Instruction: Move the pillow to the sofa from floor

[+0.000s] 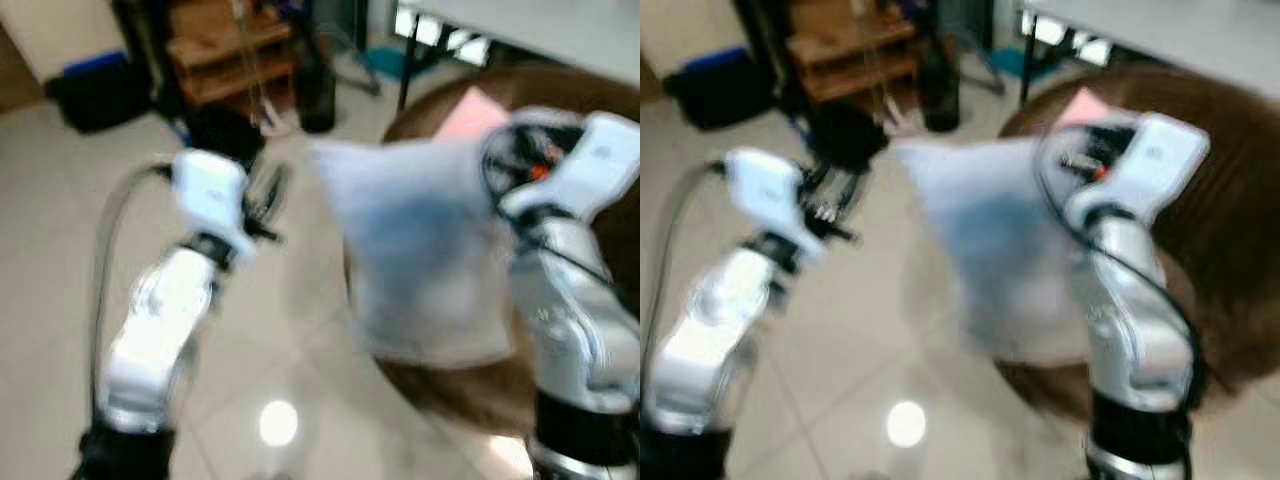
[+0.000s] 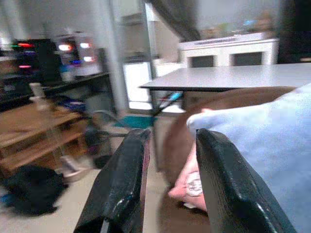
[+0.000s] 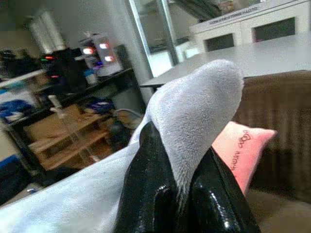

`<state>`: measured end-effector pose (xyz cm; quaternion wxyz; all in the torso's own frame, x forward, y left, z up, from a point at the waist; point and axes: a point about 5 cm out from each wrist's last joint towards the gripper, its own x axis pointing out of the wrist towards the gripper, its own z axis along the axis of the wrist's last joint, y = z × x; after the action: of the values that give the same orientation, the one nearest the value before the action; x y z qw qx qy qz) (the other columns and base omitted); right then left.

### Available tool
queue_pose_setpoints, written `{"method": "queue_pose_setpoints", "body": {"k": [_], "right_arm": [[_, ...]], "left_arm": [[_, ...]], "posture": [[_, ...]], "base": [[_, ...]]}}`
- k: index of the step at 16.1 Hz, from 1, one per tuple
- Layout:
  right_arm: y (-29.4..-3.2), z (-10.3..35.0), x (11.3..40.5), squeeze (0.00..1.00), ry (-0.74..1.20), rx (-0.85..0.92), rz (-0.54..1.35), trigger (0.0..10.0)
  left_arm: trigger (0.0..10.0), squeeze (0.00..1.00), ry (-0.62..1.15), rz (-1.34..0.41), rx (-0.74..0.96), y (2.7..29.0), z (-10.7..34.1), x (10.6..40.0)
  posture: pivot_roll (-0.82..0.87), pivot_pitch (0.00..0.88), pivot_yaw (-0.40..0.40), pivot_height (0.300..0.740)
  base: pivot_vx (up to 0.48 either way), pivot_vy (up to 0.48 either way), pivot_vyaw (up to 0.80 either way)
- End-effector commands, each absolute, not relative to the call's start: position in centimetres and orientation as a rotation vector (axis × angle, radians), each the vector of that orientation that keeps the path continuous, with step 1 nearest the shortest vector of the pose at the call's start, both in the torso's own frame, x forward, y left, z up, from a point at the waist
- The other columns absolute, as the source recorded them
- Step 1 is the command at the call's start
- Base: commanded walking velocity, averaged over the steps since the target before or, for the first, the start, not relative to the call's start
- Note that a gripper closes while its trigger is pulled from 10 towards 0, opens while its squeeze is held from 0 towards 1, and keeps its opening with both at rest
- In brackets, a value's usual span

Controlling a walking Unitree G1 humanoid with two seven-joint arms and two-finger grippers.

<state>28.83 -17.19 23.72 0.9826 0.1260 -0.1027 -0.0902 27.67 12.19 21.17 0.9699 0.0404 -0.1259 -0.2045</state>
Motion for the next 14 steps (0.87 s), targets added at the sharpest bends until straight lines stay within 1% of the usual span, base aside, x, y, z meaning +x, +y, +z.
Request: {"method": "queue_pose_setpoints", "body": {"k": [1,3,9,14], "right_arm": [[-15.3,24.3,28.9,0.0,-0.229,0.259,-0.098,10.0],[-15.4,24.1,28.9,0.0,-0.219,0.257,-0.1,10.0],[-15.4,23.4,29.0,0.0,-0.18,0.251,-0.098,10.0],[-16.0,23.0,29.0,0.0,-0.169,0.25,-0.128,10.0]], "left_arm": [[10.0,0.0,-0.249,-0.375,0.118,13.5,21.1,27.7],[10.0,0.0,-0.246,-0.375,0.121,13.6,21.1,27.7],[10.0,0.0,-0.241,-0.388,0.123,13.6,20.9,27.7],[10.0,0.0,-0.223,-0.427,0.124,13.3,20.6,27.8]], "posture": [[-0.01,0.07,0.053,0.74],[-0.02,0.07,0.052,0.74],[-0.01,0.063,0.052,0.74],[-0.01,0.054,0.058,0.74]], "base": [[0.364,0.0,-0.8],[0.364,0.0,-0.8],[0.363,0.0,0.0],[0.362,0.0,-0.8]]}}
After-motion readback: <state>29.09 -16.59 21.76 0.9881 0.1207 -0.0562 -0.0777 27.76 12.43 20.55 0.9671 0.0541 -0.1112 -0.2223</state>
